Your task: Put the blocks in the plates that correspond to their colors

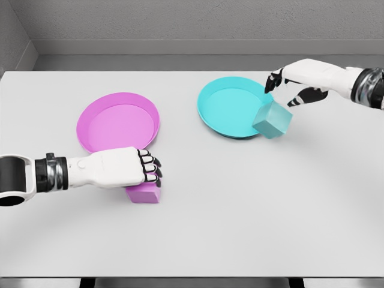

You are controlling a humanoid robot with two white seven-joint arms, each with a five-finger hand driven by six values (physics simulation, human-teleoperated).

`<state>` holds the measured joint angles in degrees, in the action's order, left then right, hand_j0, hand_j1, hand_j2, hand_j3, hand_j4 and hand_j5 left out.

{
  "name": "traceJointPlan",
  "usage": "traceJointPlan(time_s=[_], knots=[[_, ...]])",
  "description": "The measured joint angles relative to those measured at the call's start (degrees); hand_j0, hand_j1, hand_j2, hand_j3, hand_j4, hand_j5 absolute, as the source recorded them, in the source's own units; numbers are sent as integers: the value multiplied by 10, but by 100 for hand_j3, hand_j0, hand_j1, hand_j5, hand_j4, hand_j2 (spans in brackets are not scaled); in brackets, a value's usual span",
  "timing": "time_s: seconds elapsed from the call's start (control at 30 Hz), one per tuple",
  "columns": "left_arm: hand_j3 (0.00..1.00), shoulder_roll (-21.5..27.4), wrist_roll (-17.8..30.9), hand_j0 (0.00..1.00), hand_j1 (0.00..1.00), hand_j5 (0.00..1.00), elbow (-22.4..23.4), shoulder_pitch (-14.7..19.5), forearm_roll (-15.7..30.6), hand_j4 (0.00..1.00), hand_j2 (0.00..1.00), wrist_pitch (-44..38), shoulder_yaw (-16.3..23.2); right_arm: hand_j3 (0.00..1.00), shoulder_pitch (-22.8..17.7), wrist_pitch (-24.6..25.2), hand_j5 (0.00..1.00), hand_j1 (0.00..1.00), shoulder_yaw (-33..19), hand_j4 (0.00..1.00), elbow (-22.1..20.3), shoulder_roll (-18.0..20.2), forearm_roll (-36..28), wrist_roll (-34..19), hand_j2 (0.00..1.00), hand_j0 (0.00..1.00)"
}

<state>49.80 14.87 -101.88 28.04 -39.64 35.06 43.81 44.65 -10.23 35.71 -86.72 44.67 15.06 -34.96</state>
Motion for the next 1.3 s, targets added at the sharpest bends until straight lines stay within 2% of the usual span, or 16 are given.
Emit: traceJointPlan(time_s=[0.1,0.13,0.17,0.2,0.33,0.47,0.67,0.73,0.93,1.13,1.3], knots=[[50,0,-1,50,50,50,0,4,1,50,50,0,0,54,15,13,54,54,16,54,9,-21,0,0,54,54],[50,0,-1,50,50,50,0,4,2,50,50,0,0,62,15,15,62,62,18,62,11,-24,0,0,62,62],[50,0,-2,50,50,50,0,4,3,50,50,0,0,93,14,17,93,93,20,93,12,-26,0,0,93,93],[50,0,-2,50,50,50,0,6,5,50,50,0,-1,100,13,18,100,100,21,100,13,-26,-1,0,100,100],[50,3,-4,50,50,50,1,19,17,50,50,0,-1,100,7,17,100,100,17,100,9,-14,-2,-1,100,100],[50,6,-4,50,50,50,4,37,34,50,50,0,-4,100,-60,-6,100,100,-28,100,-9,30,-2,-1,100,100],[50,5,-4,50,50,50,28,67,50,50,50,0,-9,100,-74,-34,100,100,-57,100,-17,56,-3,-1,100,100],[50,3,-4,50,50,50,43,74,52,50,50,0,-11,100,-93,-37,100,100,-58,100,-18,58,-3,-1,100,100],[50,-5,-4,50,50,50,101,99,62,50,50,0,-16,100,-94,-39,100,100,-57,100,-26,58,-3,-1,100,100],[51,-39,-4,51,51,51,186,127,68,51,51,0,-23,100,-96,-38,100,100,-42,100,-29,54,-3,-1,100,100],[51,-63,-2,51,51,51,239,144,64,51,51,0,-23,100,-94,-37,100,100,-39,100,-31,53,-3,-1,100,100]])
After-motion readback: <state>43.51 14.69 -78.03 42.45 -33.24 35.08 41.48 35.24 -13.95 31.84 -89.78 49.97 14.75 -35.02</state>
